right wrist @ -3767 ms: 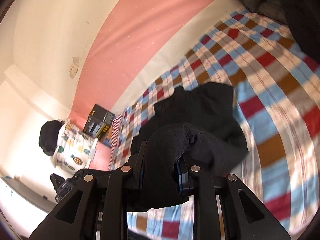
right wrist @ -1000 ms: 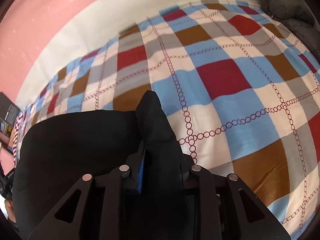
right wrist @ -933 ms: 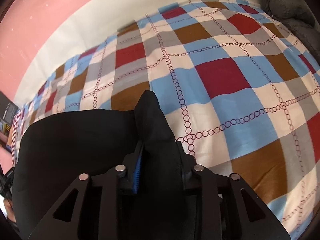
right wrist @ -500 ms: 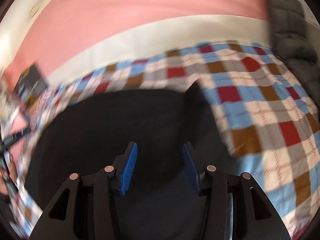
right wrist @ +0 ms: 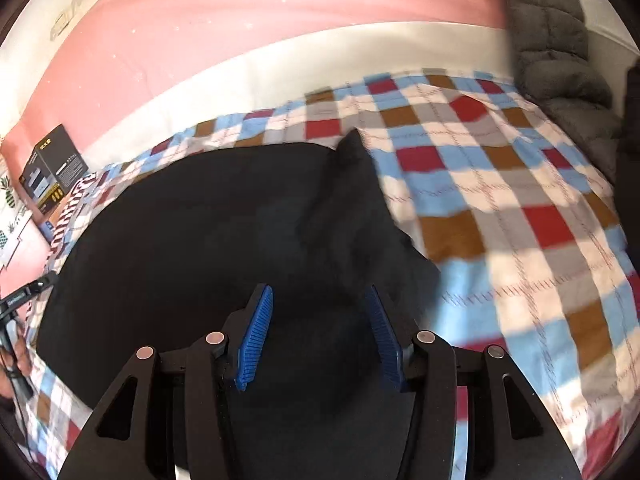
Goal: Fold large clothes
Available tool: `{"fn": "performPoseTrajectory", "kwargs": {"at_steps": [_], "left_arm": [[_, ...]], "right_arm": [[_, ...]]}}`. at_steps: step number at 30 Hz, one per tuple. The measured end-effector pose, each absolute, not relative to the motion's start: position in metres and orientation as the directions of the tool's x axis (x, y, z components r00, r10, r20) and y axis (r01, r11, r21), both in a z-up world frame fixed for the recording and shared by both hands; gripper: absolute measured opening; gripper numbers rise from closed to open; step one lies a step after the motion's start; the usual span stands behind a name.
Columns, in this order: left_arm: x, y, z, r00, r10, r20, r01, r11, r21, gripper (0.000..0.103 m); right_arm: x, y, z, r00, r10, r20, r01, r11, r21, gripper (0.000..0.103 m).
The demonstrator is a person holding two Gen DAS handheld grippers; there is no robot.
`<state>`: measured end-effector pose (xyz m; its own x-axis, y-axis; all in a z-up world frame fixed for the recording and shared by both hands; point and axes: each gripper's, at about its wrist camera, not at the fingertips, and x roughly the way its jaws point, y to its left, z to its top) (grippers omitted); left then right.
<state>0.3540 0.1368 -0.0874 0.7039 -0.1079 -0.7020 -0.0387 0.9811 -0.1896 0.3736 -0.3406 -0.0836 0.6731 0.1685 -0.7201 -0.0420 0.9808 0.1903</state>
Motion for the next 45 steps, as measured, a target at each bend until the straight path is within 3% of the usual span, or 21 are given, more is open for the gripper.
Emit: {"fn": "performPoseTrajectory", "kwargs": {"at_steps": [2,3,5,10,12,14,20,27,30,31,32,33,35,36,39,45], "left_arm": [[0.35,0.16,-0.109,0.647,-0.098,-0.756,-0.098,0.973,-0.21,0.035],[0.346,0.168,-0.112,0.635,-0.102,-0.766,-0.12,0.966,-0.229,0.035],[0.334,0.177,-0.106,0.64,-0.099,-0.762,-0.144,0.959,-0.246,0.034],[0.293,0.187,-0.097,0.663,-0.138,-0.736,-0.151,0.938,-0.312,0.036],[0.292,0.191,-0.104,0.644,-0.154,-0.75,-0.15,0.935,-0.321,0.045],[0.301,0.199,-0.113,0.619,-0.171,-0.767,-0.173,0.923,-0.345,0.06],[0.331,0.216,-0.146,0.571,-0.349,-0.743,-0.218,0.808,-0.548,0.074],[0.318,0.21,-0.177,0.617,-0.425,-0.662,-0.23,0.707,-0.669,0.078],[0.323,0.199,-0.173,0.607,-0.387,-0.694,-0.232,0.749,-0.621,0.078],[0.328,0.194,-0.171,0.597,-0.374,-0.709,-0.23,0.767,-0.599,0.071],[0.331,0.19,-0.167,0.584,-0.37,-0.722,-0.227,0.78,-0.584,0.067],[0.333,0.186,-0.164,0.574,-0.352,-0.739,-0.234,0.794,-0.56,0.063],[0.333,0.179,-0.153,0.566,-0.327,-0.756,-0.216,0.827,-0.52,0.037],[0.33,0.175,-0.146,0.565,-0.316,-0.762,-0.198,0.845,-0.497,0.034],[0.321,0.172,-0.126,0.555,-0.29,-0.78,-0.173,0.876,-0.45,0.029],[0.26,0.18,-0.098,0.538,-0.324,-0.778,-0.129,0.881,-0.456,0.028]], "right_arm": [[0.37,-0.359,-0.111,0.615,0.125,-0.779,0.018,0.985,0.172,0.052],[0.371,-0.367,-0.117,0.607,0.139,-0.783,0.043,0.977,0.207,0.059],[0.363,-0.384,-0.115,0.615,0.168,-0.771,0.11,0.949,0.295,0.059],[0.34,-0.382,-0.097,0.636,0.206,-0.744,0.08,0.941,0.329,0.06],[0.334,-0.385,-0.098,0.634,0.249,-0.732,0.058,0.929,0.366,0.063],[0.337,-0.391,-0.105,0.624,0.267,-0.734,0.067,0.918,0.392,0.076],[0.359,-0.414,-0.147,0.547,0.444,-0.71,0.12,0.797,0.591,0.079],[0.357,-0.428,-0.187,0.527,0.588,-0.613,0.191,0.621,0.76,0.091],[0.362,-0.422,-0.184,0.512,0.571,-0.641,0.189,0.654,0.733,0.094],[0.365,-0.418,-0.184,0.5,0.566,-0.655,0.191,0.666,0.721,0.094],[0.369,-0.415,-0.182,0.489,0.565,-0.665,0.189,0.675,0.713,0.088],[0.371,-0.411,-0.18,0.48,0.597,-0.642,0.172,0.653,0.737,0.055],[0.372,-0.403,-0.17,0.477,0.582,-0.659,0.16,0.68,0.716,0.048],[0.37,-0.398,-0.163,0.476,0.565,-0.674,0.141,0.708,0.692,0.041],[0.36,-0.401,-0.152,0.484,0.58,-0.655,0.144,0.686,0.713,0.034],[0.305,-0.403,-0.119,0.436,0.575,-0.692,0.098,0.734,0.672,0.032]]}}
